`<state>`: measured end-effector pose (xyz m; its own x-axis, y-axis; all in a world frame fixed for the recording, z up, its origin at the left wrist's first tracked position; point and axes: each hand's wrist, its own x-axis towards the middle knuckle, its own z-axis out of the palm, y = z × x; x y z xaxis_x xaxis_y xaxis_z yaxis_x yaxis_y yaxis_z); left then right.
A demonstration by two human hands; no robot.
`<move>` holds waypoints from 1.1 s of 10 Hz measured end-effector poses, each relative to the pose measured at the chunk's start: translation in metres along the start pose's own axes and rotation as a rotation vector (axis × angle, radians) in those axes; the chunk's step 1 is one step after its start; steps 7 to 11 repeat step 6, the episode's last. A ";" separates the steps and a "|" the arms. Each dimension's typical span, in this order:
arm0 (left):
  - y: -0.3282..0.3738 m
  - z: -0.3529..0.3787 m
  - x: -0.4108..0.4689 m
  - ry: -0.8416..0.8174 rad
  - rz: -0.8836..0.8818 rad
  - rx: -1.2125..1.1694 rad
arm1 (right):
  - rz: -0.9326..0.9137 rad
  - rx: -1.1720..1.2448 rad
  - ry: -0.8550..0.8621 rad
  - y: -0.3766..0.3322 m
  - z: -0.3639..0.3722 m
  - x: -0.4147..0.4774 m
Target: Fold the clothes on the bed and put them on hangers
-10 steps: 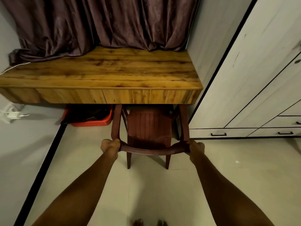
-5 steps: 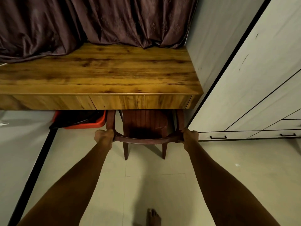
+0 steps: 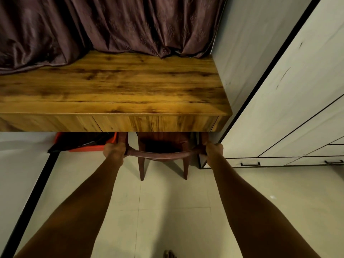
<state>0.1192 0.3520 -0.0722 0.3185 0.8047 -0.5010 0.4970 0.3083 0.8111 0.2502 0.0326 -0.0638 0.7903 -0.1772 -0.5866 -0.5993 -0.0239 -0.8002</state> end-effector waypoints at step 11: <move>-0.008 -0.033 -0.097 -0.037 1.111 1.166 | -0.815 -1.063 0.072 0.025 -0.018 -0.080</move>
